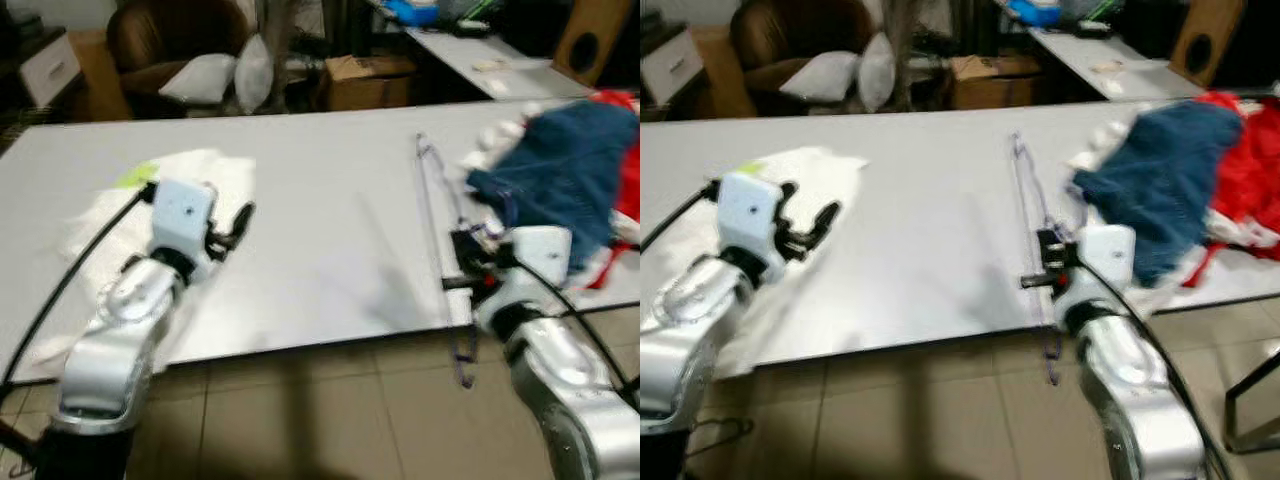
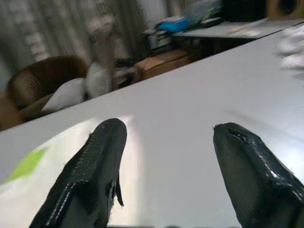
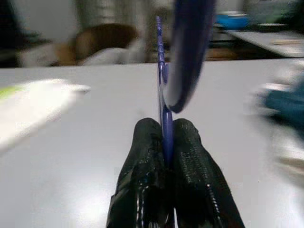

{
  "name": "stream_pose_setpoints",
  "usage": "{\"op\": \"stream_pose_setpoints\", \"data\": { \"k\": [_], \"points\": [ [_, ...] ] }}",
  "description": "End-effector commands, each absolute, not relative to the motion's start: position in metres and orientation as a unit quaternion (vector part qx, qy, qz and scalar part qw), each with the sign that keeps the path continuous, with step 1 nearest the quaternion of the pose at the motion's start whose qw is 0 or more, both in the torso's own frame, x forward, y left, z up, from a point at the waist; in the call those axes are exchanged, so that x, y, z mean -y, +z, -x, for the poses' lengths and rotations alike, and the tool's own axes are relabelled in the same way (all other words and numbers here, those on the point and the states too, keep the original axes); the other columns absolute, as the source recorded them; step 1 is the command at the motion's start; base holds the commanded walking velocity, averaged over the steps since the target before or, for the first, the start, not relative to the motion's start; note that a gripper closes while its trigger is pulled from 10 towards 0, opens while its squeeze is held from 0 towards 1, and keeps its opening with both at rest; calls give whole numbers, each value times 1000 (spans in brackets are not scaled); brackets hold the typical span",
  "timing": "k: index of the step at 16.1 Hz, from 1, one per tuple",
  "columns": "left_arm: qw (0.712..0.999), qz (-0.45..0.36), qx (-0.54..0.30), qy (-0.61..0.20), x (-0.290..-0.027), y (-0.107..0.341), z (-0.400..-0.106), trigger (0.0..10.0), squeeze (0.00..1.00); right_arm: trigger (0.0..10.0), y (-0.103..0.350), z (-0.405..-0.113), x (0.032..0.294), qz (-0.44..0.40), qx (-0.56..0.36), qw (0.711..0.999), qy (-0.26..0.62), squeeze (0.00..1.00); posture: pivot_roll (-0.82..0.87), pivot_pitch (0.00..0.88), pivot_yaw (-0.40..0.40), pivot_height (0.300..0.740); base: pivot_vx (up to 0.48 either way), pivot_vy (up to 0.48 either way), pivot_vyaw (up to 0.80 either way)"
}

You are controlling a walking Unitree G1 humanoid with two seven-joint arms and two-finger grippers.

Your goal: Hang hanger

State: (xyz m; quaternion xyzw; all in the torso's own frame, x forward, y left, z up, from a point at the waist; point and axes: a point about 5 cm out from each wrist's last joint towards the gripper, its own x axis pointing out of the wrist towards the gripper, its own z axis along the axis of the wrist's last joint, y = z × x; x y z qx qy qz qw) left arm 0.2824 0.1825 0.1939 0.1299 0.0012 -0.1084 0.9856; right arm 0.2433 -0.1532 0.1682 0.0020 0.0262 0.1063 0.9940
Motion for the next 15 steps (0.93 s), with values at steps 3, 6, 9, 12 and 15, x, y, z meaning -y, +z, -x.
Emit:
{"op": "stream_pose_setpoints", "data": {
  "k": [3,6,9,12,15],
  "points": [
    [986,-129,-1,-110,-179,194,-282,10000,0,10000,173,-244,156,-2,-15,994,110,0,32,0,10,740,0,398,0],
    [986,-149,-6,-76,-184,193,-286,10000,0,10000,173,-244,153,-1,-18,992,122,0,34,0,6,740,0,-237,0],
    [991,-117,-15,-60,-186,188,-288,10000,0,10000,174,-246,156,-10,-18,994,111,0,30,0,4,740,0,-424,0],
    [983,-161,-62,-66,-191,174,-294,10000,0,10000,172,-248,161,-22,-30,993,109,0,30,0,-3,740,0,0,0],
    [972,-186,-145,9,-221,153,-310,10000,0,10000,171,-247,163,-7,-36,990,139,0,25,0,0,740,0,0,0]
  ]
}}
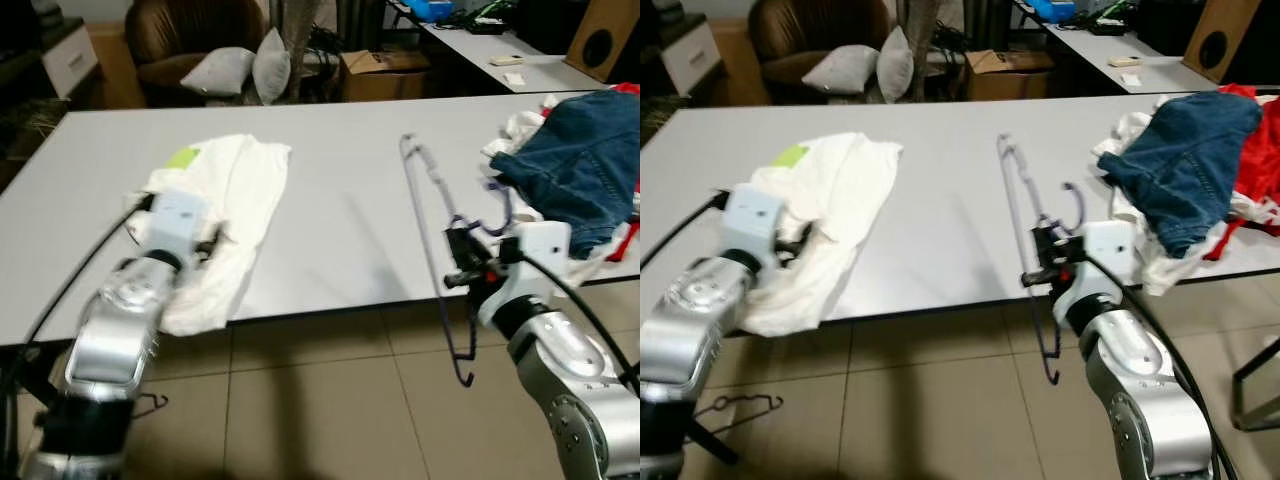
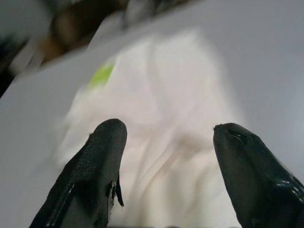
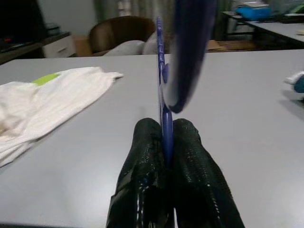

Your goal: Hang hanger

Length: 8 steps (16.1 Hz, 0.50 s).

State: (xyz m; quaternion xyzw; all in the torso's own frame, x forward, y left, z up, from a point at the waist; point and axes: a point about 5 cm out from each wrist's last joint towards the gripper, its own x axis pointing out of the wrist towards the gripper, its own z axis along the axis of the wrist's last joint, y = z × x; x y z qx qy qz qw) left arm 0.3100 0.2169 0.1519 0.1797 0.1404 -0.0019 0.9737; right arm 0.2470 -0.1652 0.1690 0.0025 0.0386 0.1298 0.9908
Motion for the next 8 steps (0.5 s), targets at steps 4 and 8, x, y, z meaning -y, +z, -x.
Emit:
{"op": "stream_pose_setpoints", "data": {
  "k": [4,8],
  "points": [
    [969,-168,-180,29,-239,137,-329,10000,0,10000,168,-244,164,3,-52,985,163,0,11,0,12,740,0,0,0],
    [969,-97,-225,20,-242,114,-339,0,0,10000,164,-242,161,4,-58,984,170,0,1,0,27,740,0,0,0]
  ]
}}
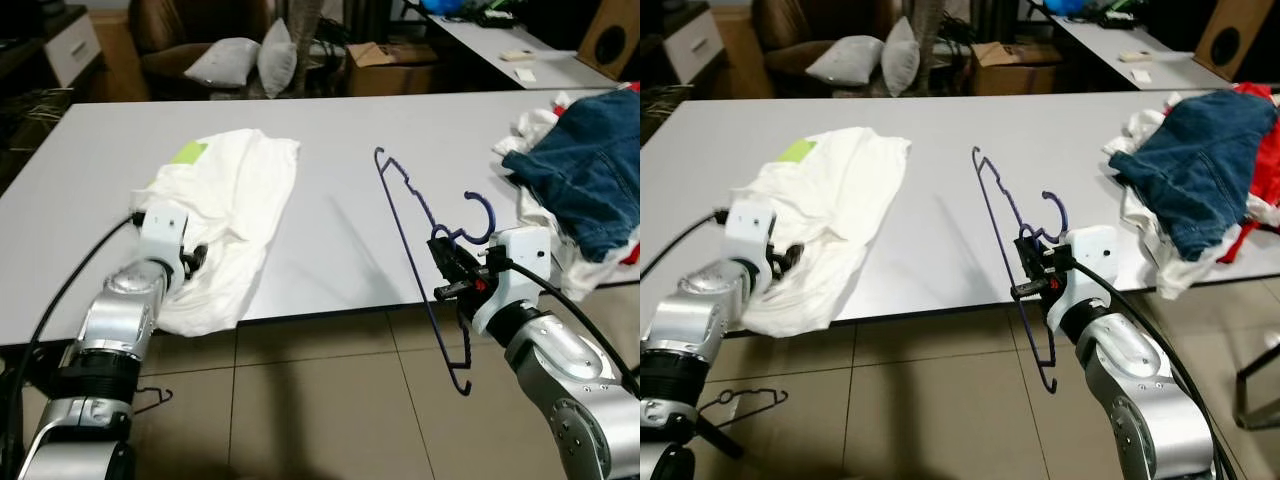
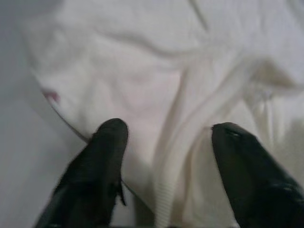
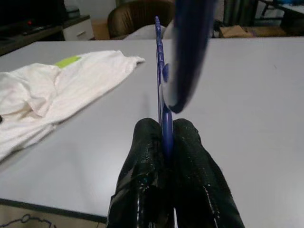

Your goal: Hang hanger

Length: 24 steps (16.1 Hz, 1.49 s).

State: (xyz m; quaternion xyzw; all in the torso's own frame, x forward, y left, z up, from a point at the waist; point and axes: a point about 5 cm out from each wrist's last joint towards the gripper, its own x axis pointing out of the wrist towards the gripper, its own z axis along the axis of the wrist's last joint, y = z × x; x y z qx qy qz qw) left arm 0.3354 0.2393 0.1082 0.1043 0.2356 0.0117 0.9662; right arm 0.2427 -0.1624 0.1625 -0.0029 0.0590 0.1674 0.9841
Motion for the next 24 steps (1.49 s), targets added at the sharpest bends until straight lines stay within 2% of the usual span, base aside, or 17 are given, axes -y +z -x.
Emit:
{"op": "stream_pose_setpoints", "data": {
  "k": [1,4,8,14,17,20,24],
  "points": [
    [966,-99,-236,25,-244,111,-338,0,0,10000,164,-241,161,2,-58,984,170,0,-4,0,34,740,0,0,0],
    [962,-121,-244,34,-251,105,-339,0,0,10000,163,-239,160,2,-58,984,171,0,-5,0,37,740,0,0,0],
    [967,-75,-243,4,-245,103,-342,0,0,10000,162,-238,161,4,-61,984,169,0,-5,0,39,740,0,0,0],
    [960,-66,-270,-39,-240,94,-336,0,0,10000,163,-240,163,11,-60,984,170,0,2,0,26,740,0,0,0],
    [959,-91,-268,-28,-244,92,-335,0,0,10000,163,-242,163,15,-58,983,172,0,3,0,25,740,0,0,0],
    [961,-103,-255,-30,-247,94,-336,0,0,10000,163,-242,162,16,-56,983,172,0,1,0,26,740,0,0,0],
    [978,-95,-174,-58,-238,121,-349,0,0,10000,164,-243,164,17,-50,984,173,0,5,0,24,740,0,0,0]
  ]
}}
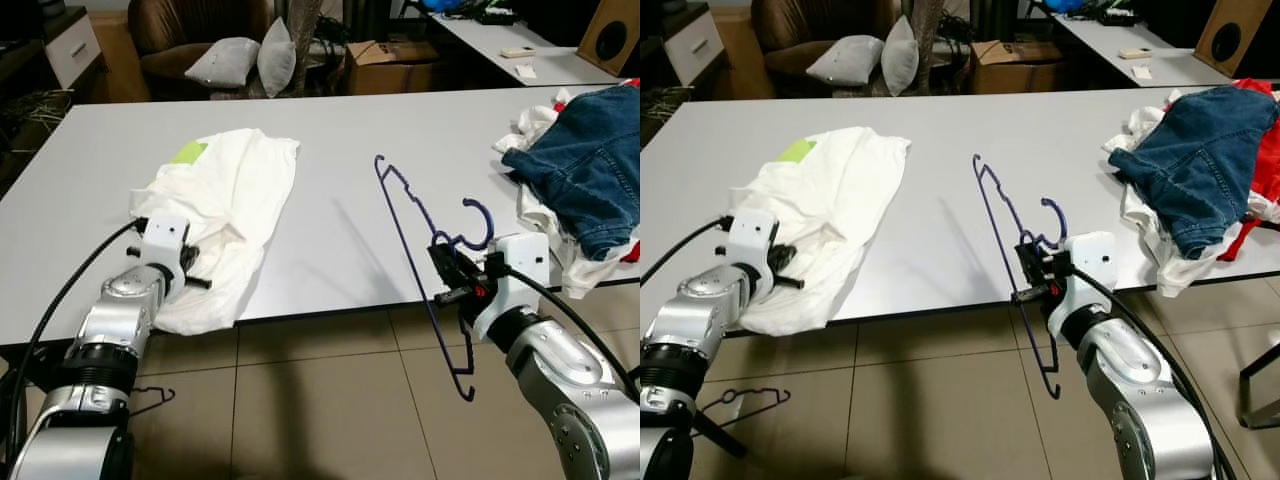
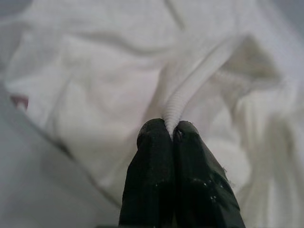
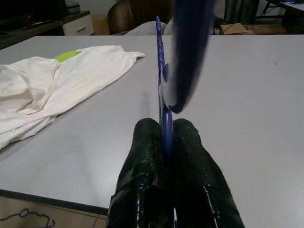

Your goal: Hang hanger

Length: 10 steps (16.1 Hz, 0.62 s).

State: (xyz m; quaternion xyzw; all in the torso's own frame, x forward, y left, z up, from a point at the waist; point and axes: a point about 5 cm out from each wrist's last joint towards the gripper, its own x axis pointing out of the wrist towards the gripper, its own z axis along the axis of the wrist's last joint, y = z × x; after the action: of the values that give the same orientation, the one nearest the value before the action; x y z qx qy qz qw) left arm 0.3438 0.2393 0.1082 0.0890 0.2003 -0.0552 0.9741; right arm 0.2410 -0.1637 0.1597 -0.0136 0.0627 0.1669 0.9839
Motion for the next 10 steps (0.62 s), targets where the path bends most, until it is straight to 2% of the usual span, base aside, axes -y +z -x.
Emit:
{"op": "stream_pose_setpoints", "data": {
  "k": [1,3,6,10],
  "points": [
    [983,-85,-150,-70,-235,132,-353,0,0,10000,165,-243,164,19,-47,983,175,0,5,0,24,740,0,0,0],
    [987,-73,-111,-85,-230,152,-361,0,0,10000,167,-244,166,23,-42,984,174,0,9,0,22,740,0,0,0],
    [992,-73,-13,-98,-218,210,-379,0,0,10000,176,-248,177,20,-13,988,153,0,11,0,19,740,0,0,0],
    [976,-106,105,-156,-187,293,-391,0,0,10000,192,-250,190,-11,40,992,117,0,7,0,26,740,0,0,0]
  ]
}}
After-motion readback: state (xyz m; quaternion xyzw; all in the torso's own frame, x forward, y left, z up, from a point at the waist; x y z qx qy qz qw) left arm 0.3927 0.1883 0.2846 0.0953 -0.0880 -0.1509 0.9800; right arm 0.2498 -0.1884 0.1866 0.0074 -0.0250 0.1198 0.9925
